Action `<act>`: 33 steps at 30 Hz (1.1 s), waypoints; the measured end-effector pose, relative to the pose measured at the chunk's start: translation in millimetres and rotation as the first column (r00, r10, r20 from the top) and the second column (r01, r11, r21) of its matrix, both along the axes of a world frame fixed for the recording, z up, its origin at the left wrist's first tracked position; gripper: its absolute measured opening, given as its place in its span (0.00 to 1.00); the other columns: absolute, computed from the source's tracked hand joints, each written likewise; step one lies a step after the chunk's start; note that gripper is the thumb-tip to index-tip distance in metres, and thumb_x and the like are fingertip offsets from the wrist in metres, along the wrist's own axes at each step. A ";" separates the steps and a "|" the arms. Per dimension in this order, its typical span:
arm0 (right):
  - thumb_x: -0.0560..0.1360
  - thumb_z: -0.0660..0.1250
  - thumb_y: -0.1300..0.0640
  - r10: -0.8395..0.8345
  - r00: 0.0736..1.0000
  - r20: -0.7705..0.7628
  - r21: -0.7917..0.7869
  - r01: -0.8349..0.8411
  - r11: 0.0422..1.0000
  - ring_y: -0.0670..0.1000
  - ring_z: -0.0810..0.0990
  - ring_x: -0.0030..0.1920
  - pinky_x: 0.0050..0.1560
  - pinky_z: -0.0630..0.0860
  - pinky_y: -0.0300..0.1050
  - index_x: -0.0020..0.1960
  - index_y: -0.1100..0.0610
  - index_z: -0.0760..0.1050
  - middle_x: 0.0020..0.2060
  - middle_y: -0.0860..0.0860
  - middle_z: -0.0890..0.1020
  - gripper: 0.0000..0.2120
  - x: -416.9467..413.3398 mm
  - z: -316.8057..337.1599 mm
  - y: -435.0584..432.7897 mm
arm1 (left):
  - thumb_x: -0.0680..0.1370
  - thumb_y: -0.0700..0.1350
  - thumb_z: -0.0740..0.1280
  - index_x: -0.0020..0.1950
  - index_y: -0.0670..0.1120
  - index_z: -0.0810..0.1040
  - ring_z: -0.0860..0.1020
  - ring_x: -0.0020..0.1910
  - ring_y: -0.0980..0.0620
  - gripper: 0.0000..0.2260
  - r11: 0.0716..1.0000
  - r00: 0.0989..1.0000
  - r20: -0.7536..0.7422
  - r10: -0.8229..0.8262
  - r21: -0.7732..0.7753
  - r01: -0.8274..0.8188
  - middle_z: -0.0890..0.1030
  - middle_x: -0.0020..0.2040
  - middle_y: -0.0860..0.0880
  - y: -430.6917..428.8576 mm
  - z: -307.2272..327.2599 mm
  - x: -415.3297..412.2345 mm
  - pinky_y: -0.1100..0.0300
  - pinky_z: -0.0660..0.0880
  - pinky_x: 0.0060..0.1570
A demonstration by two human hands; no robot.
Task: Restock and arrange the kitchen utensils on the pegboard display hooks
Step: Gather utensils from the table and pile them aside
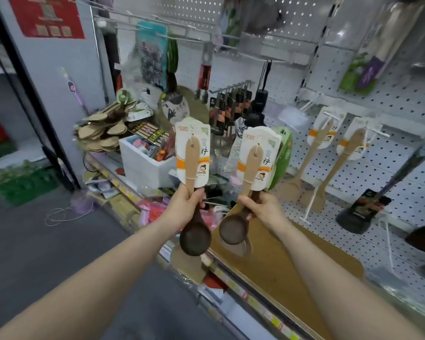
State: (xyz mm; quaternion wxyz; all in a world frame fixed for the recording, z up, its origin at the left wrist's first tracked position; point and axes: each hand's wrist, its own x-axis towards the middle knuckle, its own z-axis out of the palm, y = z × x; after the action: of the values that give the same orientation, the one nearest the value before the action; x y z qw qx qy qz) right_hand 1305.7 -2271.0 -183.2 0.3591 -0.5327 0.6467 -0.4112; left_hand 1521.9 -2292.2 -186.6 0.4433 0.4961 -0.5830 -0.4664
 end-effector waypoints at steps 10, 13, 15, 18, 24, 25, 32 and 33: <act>0.77 0.71 0.54 0.277 0.959 -0.055 -0.009 -0.278 0.960 0.47 0.75 0.21 0.27 0.71 0.41 0.45 0.61 0.78 0.32 0.55 0.83 0.09 152.1 14.1 -47.1 | 0.80 0.46 0.64 0.55 0.44 0.64 0.72 0.46 0.50 0.11 0.984 0.982 0.098 0.160 0.066 -0.167 0.73 0.44 0.48 -13.1 -4.6 138.2 0.52 0.71 0.50; 0.77 0.70 0.55 0.379 0.923 -0.064 0.011 -0.379 0.925 0.49 0.75 0.22 0.26 0.72 0.42 0.47 0.63 0.78 0.34 0.56 0.84 0.10 196.0 20.9 -70.6 | 0.81 0.40 0.62 0.54 0.44 0.62 0.72 0.45 0.51 0.08 0.980 0.981 0.061 0.182 0.073 -0.186 0.71 0.45 0.46 -23.4 -4.5 181.4 0.53 0.71 0.48; 0.77 0.70 0.54 0.423 0.903 -0.080 0.021 -0.423 0.906 0.50 0.75 0.23 0.25 0.71 0.41 0.46 0.62 0.78 0.34 0.56 0.84 0.09 223.3 24.0 -89.9 | 0.81 0.40 0.62 0.50 0.44 0.63 0.73 0.44 0.51 0.06 0.967 0.970 0.058 0.235 0.089 -0.240 0.73 0.43 0.47 -33.1 -5.3 210.9 0.57 0.71 0.47; 0.74 0.71 0.49 0.475 0.878 -0.050 0.018 -0.475 0.880 0.58 0.81 0.31 0.33 0.78 0.47 0.45 0.60 0.79 0.38 0.59 0.85 0.13 263.0 22.9 -123.7 | 0.82 0.42 0.61 0.45 0.44 0.66 0.74 0.44 0.48 0.07 0.938 0.943 0.081 0.324 0.100 -0.331 0.75 0.43 0.42 -49.6 -4.4 249.7 0.54 0.71 0.47; 0.79 0.68 0.53 0.593 0.805 0.011 0.056 -0.593 0.803 0.53 0.69 0.29 0.27 0.63 0.42 0.47 0.59 0.80 0.43 0.67 0.82 0.09 338.8 16.2 -216.4 | 0.82 0.42 0.58 0.47 0.44 0.66 0.76 0.40 0.48 0.05 0.889 0.895 0.088 0.438 0.106 -0.445 0.76 0.39 0.45 -112.5 2.4 323.4 0.49 0.74 0.47; 0.79 0.67 0.54 0.609 0.792 0.024 0.055 -0.610 0.791 0.53 0.70 0.30 0.27 0.63 0.41 0.47 0.60 0.80 0.41 0.65 0.83 0.09 347.0 16.1 -228.1 | 0.83 0.42 0.58 0.47 0.43 0.66 0.76 0.39 0.50 0.05 0.880 0.886 0.094 0.454 0.112 -0.462 0.76 0.39 0.46 -122.3 3.9 331.8 0.52 0.73 0.44; 0.81 0.65 0.60 0.679 0.728 0.095 0.048 -0.685 0.727 0.39 0.78 0.28 0.28 0.70 0.30 0.47 0.58 0.77 0.34 0.49 0.82 0.05 427.9 25.4 -335.8 | 0.83 0.43 0.57 0.46 0.41 0.68 0.76 0.33 0.54 0.08 0.850 0.868 0.067 0.493 0.174 -0.496 0.75 0.37 0.47 -214.6 19.1 402.8 0.63 0.72 0.36; 0.81 0.64 0.61 0.691 0.715 0.109 0.056 -0.698 0.714 0.39 0.79 0.27 0.28 0.72 0.31 0.48 0.60 0.76 0.35 0.50 0.82 0.05 440.7 24.8 -351.0 | 0.83 0.43 0.57 0.45 0.42 0.68 0.76 0.34 0.53 0.08 0.843 0.859 0.060 0.508 0.172 -0.510 0.75 0.37 0.47 -225.5 19.6 414.6 0.60 0.72 0.39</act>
State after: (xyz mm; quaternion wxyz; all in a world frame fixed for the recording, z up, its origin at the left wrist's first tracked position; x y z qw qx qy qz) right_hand 1746.4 -2622.0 -158.4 0.5372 -0.7023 0.4027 -0.2368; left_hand 1936.5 -2517.7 -167.0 0.5004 0.6739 -0.3881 -0.3806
